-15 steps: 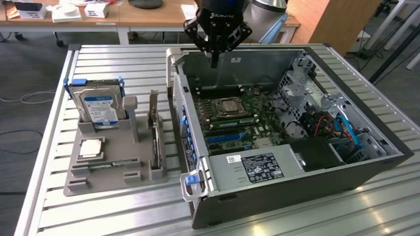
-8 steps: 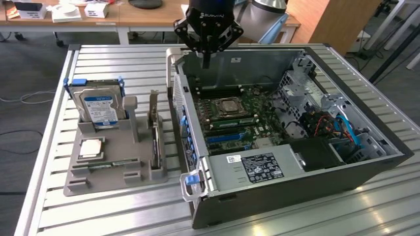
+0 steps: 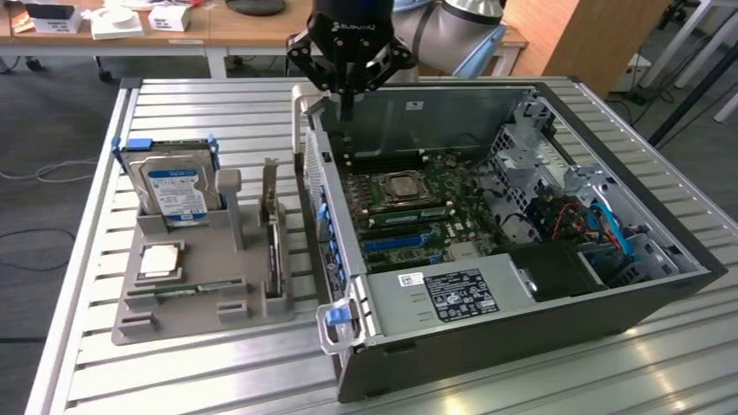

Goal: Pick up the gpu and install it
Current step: 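Reach for the gpu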

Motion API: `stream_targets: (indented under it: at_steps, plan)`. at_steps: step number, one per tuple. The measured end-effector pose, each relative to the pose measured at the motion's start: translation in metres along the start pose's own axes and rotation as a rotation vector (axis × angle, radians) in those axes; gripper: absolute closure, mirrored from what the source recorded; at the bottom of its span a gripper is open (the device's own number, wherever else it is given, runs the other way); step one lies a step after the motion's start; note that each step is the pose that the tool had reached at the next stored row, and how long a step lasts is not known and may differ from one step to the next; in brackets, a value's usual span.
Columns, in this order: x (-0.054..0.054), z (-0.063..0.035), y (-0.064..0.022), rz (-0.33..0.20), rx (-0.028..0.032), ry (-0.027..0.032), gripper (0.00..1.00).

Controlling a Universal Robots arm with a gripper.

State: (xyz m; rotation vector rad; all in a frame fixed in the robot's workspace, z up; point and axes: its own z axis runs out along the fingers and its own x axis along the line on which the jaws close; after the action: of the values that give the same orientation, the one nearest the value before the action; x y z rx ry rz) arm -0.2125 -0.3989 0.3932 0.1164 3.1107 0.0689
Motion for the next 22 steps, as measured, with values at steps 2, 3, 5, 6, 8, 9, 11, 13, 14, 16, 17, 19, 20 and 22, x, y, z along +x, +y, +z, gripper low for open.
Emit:
stream_targets:
  at_steps: [2,3,5,6,8,9,11,13,14,16,17,19,20,22]
  plan:
    - [0.004,-0.0001,-0.0003,0.000,-0.0001,-0.0003,0.89]
    - [0.007,-0.0002,-0.0005,0.000,0.0000,-0.0003,0.89]
    - [0.011,-0.0004,-0.0008,0.000,0.0000,-0.0005,0.89]
    - [0.014,-0.0004,-0.0010,0.000,0.0000,-0.0007,0.89]
    - [0.019,-0.0006,-0.0014,0.000,0.0000,-0.0009,0.89]
    - [0.021,-0.0006,-0.0015,0.000,0.0001,-0.0010,0.89]
    - [0.025,-0.0007,-0.0018,0.000,0.0001,-0.0012,0.89]
    - [0.029,-0.0009,-0.0022,0.000,0.0001,-0.0015,0.89]
    - [0.032,-0.0009,-0.0024,0.000,0.0001,-0.0017,0.89]
    - [0.037,-0.0011,-0.0028,0.000,0.0001,-0.0022,0.89]
    - [0.040,-0.0012,-0.0030,0.000,0.0000,-0.0024,0.89]
    - [0.045,-0.0013,-0.0034,0.000,0.0000,-0.0029,0.89]
    - [0.048,-0.0014,-0.0035,0.000,0.0001,-0.0032,0.89]
    - [0.053,-0.0016,-0.0040,0.000,0.0000,-0.0036,0.89]
